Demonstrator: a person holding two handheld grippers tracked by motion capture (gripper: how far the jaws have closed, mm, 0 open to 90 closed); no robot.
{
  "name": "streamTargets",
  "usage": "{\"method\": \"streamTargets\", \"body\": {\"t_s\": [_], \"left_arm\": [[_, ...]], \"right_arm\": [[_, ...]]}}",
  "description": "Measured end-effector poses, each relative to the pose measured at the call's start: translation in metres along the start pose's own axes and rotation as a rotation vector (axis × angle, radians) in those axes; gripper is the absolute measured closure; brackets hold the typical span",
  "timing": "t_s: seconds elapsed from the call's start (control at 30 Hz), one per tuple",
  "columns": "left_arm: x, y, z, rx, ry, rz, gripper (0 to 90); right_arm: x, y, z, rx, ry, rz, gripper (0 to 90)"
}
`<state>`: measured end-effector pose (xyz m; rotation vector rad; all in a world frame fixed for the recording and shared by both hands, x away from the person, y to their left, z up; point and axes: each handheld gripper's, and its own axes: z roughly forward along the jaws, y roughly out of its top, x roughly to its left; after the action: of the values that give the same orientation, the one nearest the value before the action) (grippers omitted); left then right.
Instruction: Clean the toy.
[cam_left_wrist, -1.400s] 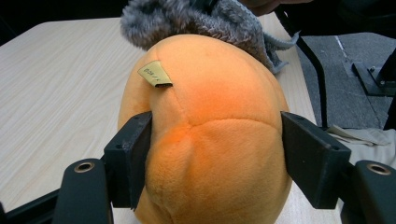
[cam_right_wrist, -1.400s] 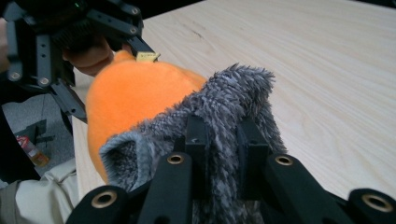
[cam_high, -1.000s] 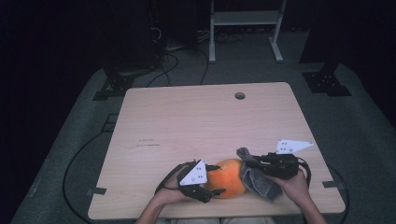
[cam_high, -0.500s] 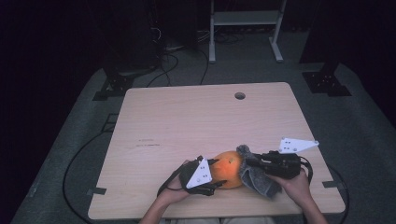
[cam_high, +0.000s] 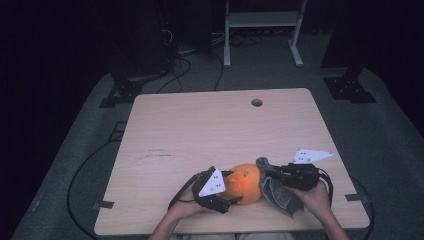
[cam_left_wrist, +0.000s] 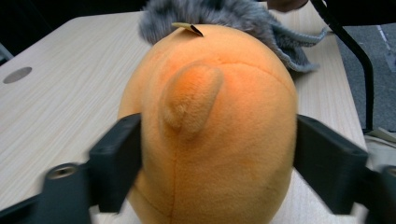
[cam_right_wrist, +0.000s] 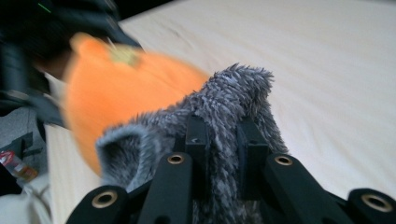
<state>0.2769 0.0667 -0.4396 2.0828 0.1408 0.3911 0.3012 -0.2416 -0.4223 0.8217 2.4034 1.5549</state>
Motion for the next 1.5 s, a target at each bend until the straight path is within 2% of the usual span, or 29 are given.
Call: {"method": "streamTargets", "body": {"t_s": [0.07, 0.17, 0.23, 0.3, 0.37, 0.47, 0.63, 0.7, 0.73, 0.8, 0.87, 0.93, 1.0, 1.07, 1.13, 1.2, 1.23, 1.3, 1.33, 1.43, 1.5], "left_arm": [[-0.003, 0.0, 0.0, 0.0, -0.005, 0.039, 27.8], [-0.002, -0.001, -0.001, 0.006, -0.009, 0.044, 27.9], [0.0, -0.002, -0.001, 0.006, 0.003, 0.017, 23.5], [0.002, -0.002, -0.001, 0.016, 0.014, -0.031, 15.1], [0.005, -0.003, 0.0, 0.02, 0.006, -0.057, 12.9], [0.005, -0.004, -0.001, 0.015, -0.008, -0.038, 18.5], [0.004, -0.008, -0.002, -0.004, -0.021, -0.022, 24.4], [0.005, -0.009, -0.003, -0.005, -0.025, -0.027, 24.5], [0.006, -0.01, -0.003, -0.004, -0.022, -0.03, 23.9], [0.006, -0.011, -0.003, -0.007, -0.012, -0.054, 19.2], [0.009, -0.011, -0.003, 0.005, 0.001, -0.088, 14.2], [0.01, -0.012, -0.002, 0.009, -0.006, -0.109, 12.3], [0.009, -0.014, -0.002, -0.002, -0.006, -0.108, 14.1], [0.009, -0.015, -0.001, -0.013, -0.013, -0.096, 18.2], [0.007, -0.014, -0.001, -0.021, -0.015, -0.079, 21.6], [0.006, -0.013, -0.002, -0.012, -0.013, -0.047, 23.4], [0.005, -0.013, -0.002, -0.012, -0.011, -0.039, 24.2], [0.004, -0.013, -0.002, -0.014, -0.006, -0.046, 24.6], [0.004, -0.013, -0.002, -0.014, -0.006, -0.05, 24.3], [0.006, -0.014, -0.003, -0.018, -0.01, -0.064, 23.8], [0.008, -0.014, -0.003, -0.022, -0.01, -0.073, 23.9]], "right_arm": [[0.011, 0.01, 0.0, -0.042, 0.028, -0.046, 77.3], [0.014, 0.01, 0.009, -0.007, 0.026, -0.069, 77.3], [0.006, 0.004, 0.009, 0.0, 0.023, -0.046, 77.3], [0.001, 0.0, 0.008, 0.034, -0.012, -0.039, 77.3], [-0.005, -0.006, 0.007, 0.059, -0.018, -0.013, 77.3], [-0.006, -0.007, 0.005, 0.058, -0.016, -0.004, 77.2], [0.005, 0.007, 0.001, -0.021, 0.029, -0.032, 77.3], [0.007, 0.007, 0.006, -0.003, 0.029, -0.035, 77.2], [0.005, 0.003, 0.01, 0.005, 0.027, -0.025, 77.3], [-0.002, -0.003, 0.013, -0.01, 0.036, 0.033, 77.3], [-0.006, -0.006, 0.013, 0.02, 0.001, 0.057, 77.0], [-0.009, -0.009, 0.012, 0.038, -0.011, 0.068, 77.0], [-0.006, -0.006, 0.008, 0.023, -0.02, 0.055, 77.0], [0.001, 0.002, 0.002, -0.041, 0.002, 0.048, 77.1], [0.009, 0.011, 0.0, -0.08, 0.026, 0.018, 77.1], [0.014, 0.013, 0.004, -0.056, 0.035, -0.015, 77.1], [0.013, 0.01, 0.01, -0.016, 0.025, -0.026, 77.1], [0.006, 0.002, 0.013, -0.017, 0.035, 0.013, 77.1], [0.0, -0.002, 0.013, -0.016, 0.029, 0.056, 77.1], [-0.005, -0.007, 0.01, 0.029, -0.021, 0.068, 77.1], [-0.001, -0.004, 0.003, 0.006, -0.026, 0.054, 77.1]]}}
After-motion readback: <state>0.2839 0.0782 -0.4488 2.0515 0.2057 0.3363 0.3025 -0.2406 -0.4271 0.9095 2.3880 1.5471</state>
